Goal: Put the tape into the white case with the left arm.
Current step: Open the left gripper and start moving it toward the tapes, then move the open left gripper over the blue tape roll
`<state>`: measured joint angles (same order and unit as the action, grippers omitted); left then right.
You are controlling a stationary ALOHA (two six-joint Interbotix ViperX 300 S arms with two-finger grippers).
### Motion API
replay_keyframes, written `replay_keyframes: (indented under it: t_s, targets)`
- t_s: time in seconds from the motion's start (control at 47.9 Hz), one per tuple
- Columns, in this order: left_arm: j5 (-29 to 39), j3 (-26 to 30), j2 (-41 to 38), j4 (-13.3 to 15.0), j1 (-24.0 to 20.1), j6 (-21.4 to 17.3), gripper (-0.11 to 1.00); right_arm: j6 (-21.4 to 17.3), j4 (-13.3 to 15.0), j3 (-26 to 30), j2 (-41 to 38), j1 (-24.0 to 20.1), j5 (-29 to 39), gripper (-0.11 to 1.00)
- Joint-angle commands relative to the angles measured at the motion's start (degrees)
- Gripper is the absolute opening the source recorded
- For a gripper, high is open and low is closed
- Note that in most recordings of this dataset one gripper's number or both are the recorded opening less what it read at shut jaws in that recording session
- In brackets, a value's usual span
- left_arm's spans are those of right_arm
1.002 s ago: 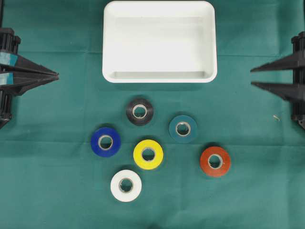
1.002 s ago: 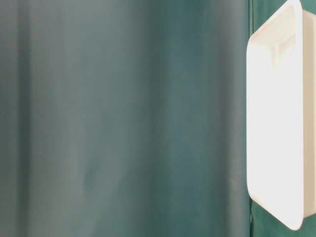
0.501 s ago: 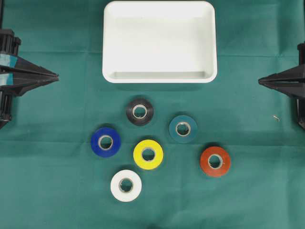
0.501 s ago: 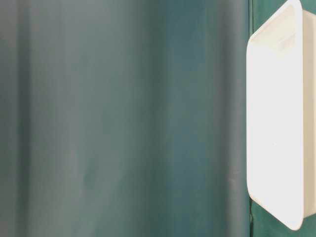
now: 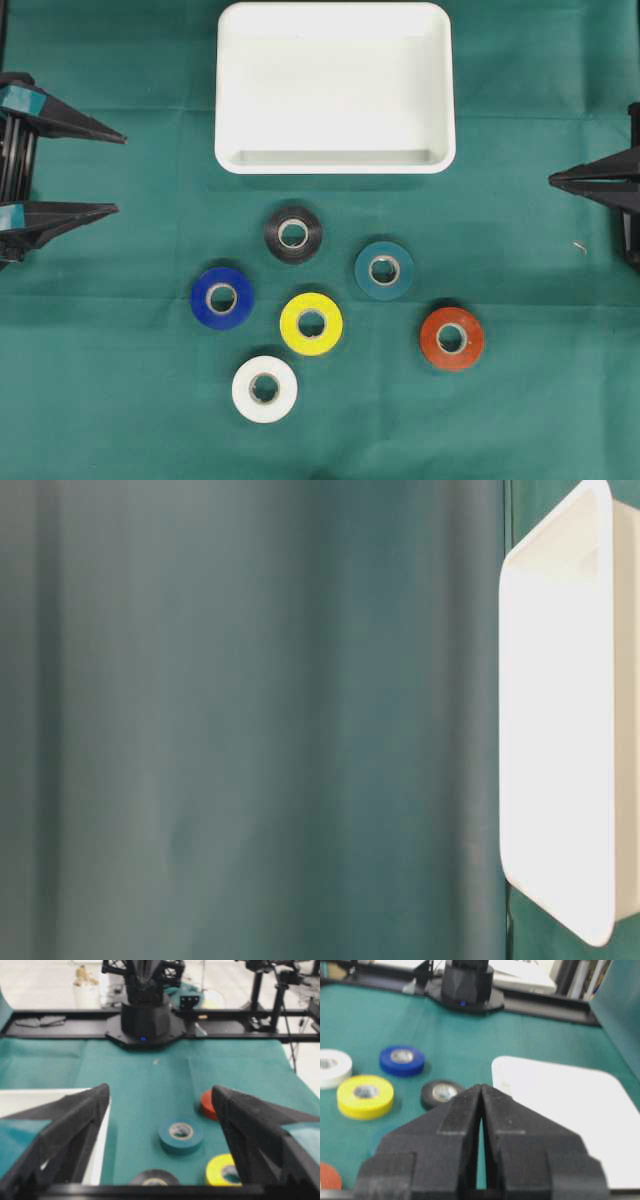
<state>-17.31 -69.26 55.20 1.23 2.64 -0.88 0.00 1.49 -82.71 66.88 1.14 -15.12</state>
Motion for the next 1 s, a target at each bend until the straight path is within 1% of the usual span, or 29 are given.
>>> replay_keyframes:
  t_s: [0.0,0.271,0.48,0.647,0.752,0.835,0.981]
  targets:
    - [0.5,1.9,-1.7,0.1,0.4,-0.1,0.99,0.0,0.6,0.2,-0.5,0.1,1.1,-0.09]
    - [5.9,5.9,-6.9,0.3,0.4,-0.1,0.99,-0.2,0.7,-2.0,0.1,0.1,6.5,-0.09]
    - [10.5,9.1,-12.7,0.3,0.4,0.1,0.99,-0.4,0.6,-4.6,0.5,0.1,7.6,-0.09]
    - [12.5,11.7,-17.3,0.3,0.4,0.0,0.99,-2.5,0.7,-5.6,0.5,0.1,7.4,-0.09]
    - [13.4,12.9,-20.1,0.3,0.4,-0.1,0.99,-3.0,1.3,-5.7,0.5,0.1,7.4,-0.09]
    - [14.8,14.1,-22.1,0.3,0.4,0.0,0.99,-3.0,2.4,-6.2,0.6,0.1,7.6,-0.09]
    - [19.1,17.1,-26.4,0.3,0.4,0.0,0.99,-3.0,3.3,-6.8,0.6,0.1,7.4,-0.09]
